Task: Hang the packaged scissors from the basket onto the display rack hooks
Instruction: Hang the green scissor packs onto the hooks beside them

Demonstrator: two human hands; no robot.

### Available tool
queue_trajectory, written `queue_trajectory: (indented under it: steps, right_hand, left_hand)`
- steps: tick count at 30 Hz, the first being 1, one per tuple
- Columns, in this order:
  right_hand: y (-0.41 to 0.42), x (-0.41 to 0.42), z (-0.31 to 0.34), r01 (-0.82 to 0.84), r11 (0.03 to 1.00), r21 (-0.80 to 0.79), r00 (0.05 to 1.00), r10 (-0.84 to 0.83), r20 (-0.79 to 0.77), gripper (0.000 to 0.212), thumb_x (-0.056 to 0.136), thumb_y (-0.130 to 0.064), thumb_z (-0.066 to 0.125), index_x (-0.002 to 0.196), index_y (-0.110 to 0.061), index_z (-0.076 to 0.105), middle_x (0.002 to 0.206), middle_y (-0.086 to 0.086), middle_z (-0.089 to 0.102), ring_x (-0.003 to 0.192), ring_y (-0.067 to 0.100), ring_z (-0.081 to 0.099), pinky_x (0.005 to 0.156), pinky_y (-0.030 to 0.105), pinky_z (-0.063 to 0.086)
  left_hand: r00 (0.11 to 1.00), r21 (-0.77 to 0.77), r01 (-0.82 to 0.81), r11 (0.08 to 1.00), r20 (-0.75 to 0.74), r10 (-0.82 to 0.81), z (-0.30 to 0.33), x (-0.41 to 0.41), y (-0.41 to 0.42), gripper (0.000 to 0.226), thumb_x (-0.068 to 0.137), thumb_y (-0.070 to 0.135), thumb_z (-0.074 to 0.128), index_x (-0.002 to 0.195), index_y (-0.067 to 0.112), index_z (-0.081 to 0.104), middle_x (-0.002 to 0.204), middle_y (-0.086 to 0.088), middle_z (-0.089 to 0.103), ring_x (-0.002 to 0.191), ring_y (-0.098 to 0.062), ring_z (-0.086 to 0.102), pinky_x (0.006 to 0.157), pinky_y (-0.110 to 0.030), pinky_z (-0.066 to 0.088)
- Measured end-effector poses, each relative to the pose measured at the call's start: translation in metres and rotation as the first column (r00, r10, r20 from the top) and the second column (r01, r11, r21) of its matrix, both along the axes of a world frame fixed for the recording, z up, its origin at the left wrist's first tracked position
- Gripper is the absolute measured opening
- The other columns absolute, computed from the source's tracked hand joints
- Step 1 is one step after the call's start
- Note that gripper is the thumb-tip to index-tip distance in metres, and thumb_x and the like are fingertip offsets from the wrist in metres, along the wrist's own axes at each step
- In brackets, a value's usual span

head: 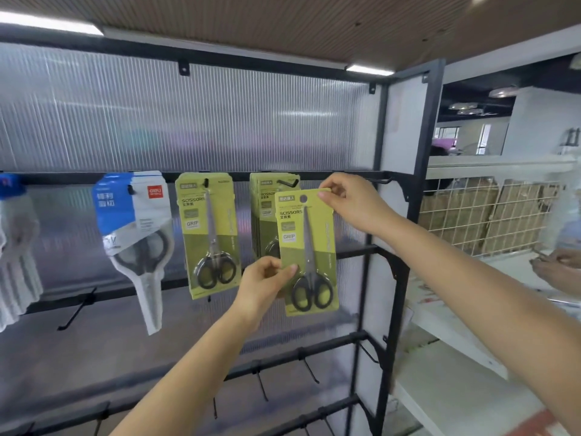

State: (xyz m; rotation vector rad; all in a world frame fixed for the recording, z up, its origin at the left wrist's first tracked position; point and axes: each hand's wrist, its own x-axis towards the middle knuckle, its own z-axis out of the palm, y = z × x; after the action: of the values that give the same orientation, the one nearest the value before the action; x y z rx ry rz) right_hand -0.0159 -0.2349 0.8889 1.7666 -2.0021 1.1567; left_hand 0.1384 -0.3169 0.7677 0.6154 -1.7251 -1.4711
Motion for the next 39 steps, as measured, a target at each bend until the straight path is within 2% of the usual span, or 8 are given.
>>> queue_trajectory:
  steps: [4, 8, 15, 20, 22, 25, 30, 39]
  right_hand:
    - [-0.012, 0.0, 0.006, 0.034, 0.999, -0.002, 0.999, -0.034, 0.006, 0.018, 0.094, -0.02, 0.055, 0.105, -0.01, 0.064, 0.09, -0.003, 0.056, 0.084, 0.01, 0.048, 0.065, 0.02, 0.032]
    - [-0.02, -0.001, 0.014, 0.051, 0.999, -0.012, 0.998, -0.05, 0.031, 0.018, 0.095, -0.022, 0.053, 0.108, -0.012, 0.062, 0.082, -0.012, 0.052, 0.08, 0.006, 0.047, 0.058, 0.004, 0.031]
    - [-0.028, -0.006, 0.016, 0.048, 0.998, -0.029, 0.997, -0.046, 0.068, 0.019, 0.095, -0.02, 0.054, 0.109, -0.011, 0.064, 0.093, -0.006, 0.055, 0.087, 0.006, 0.049, 0.075, 0.016, 0.035]
    - [-0.043, -0.009, 0.007, 0.072, 0.996, -0.057, 0.997, -0.069, 0.046, 0.011, 0.093, -0.021, 0.056, 0.1, -0.013, 0.06, 0.086, -0.003, 0.056, 0.08, 0.01, 0.051, 0.063, 0.016, 0.037]
    - [-0.048, -0.009, 0.003, 0.089, 0.99, -0.106, 0.996, -0.09, -0.002, 0.011, 0.093, -0.021, 0.057, 0.1, -0.013, 0.059, 0.084, -0.003, 0.054, 0.079, 0.013, 0.052, 0.063, 0.021, 0.038]
    - [-0.054, -0.007, -0.001, 0.113, 0.988, -0.105, 0.978, -0.129, -0.165, 0.025, 0.094, -0.021, 0.054, 0.117, -0.012, 0.058, 0.098, 0.0, 0.055, 0.08, 0.015, 0.054, 0.073, 0.031, 0.046]
    - [-0.064, -0.014, -0.009, 0.135, 0.991, 0.007, 0.938, -0.126, -0.323, 0.045, 0.097, -0.019, 0.046, 0.14, -0.012, 0.042, 0.129, 0.006, 0.05, 0.114, 0.023, 0.05, 0.09, 0.038, 0.046]
    - [-0.078, -0.015, -0.017, 0.25, 0.963, 0.103, 0.884, -0.183, -0.43, 0.056, 0.098, -0.019, 0.038, 0.15, -0.014, 0.017, 0.142, 0.004, 0.037, 0.126, 0.024, 0.038, 0.093, 0.036, 0.041]
  left_hand:
    - [0.999, -0.028, -0.037, 0.999, -0.026, 0.036, 0.007, -0.001, -0.004, 0.017, 0.088, 0.017, 0.064, 0.077, 0.01, 0.053, 0.068, -0.005, 0.052, 0.065, -0.015, 0.052, 0.059, -0.021, 0.051]
    - [0.997, -0.047, -0.062, 0.997, -0.056, 0.059, 0.015, 0.001, -0.009, 0.017, 0.089, 0.016, 0.063, 0.077, 0.01, 0.053, 0.063, 0.001, 0.05, 0.06, -0.01, 0.05, 0.055, -0.017, 0.049]
    - [0.996, -0.074, -0.074, 0.995, -0.061, 0.069, 0.02, -0.005, -0.016, 0.018, 0.09, 0.015, 0.062, 0.073, 0.016, 0.055, 0.064, 0.003, 0.053, 0.064, -0.011, 0.052, 0.061, -0.023, 0.048]
    - [0.985, 0.023, -0.166, 0.986, -0.038, 0.166, 0.014, -0.019, -0.023, 0.024, 0.095, 0.027, 0.054, 0.076, 0.011, 0.056, 0.07, -0.002, 0.052, 0.067, -0.016, 0.05, 0.062, -0.026, 0.048]
    - [0.97, 0.039, -0.238, 0.97, -0.034, 0.24, 0.013, -0.027, -0.03, 0.024, 0.094, 0.029, 0.055, 0.078, 0.011, 0.057, 0.073, -0.004, 0.054, 0.071, -0.019, 0.051, 0.071, -0.034, 0.049]
    - [0.92, 0.012, -0.393, 0.919, -0.007, 0.393, 0.014, -0.039, -0.041, 0.023, 0.094, 0.031, 0.054, 0.081, 0.013, 0.055, 0.068, 0.002, 0.052, 0.064, -0.013, 0.048, 0.061, -0.025, 0.042]
    - [0.863, 0.034, -0.504, 0.863, 0.02, 0.504, 0.017, -0.056, -0.057, 0.02, 0.095, 0.031, 0.052, 0.096, 0.011, 0.051, 0.085, -0.003, 0.058, 0.077, -0.019, 0.054, 0.073, -0.032, 0.047]
    - [0.858, 0.09, -0.512, 0.855, 0.098, 0.504, 0.022, -0.071, -0.07, 0.033, 0.099, 0.032, 0.042, 0.108, 0.003, 0.054, 0.102, -0.013, 0.064, 0.097, -0.029, 0.061, 0.088, -0.039, 0.05]
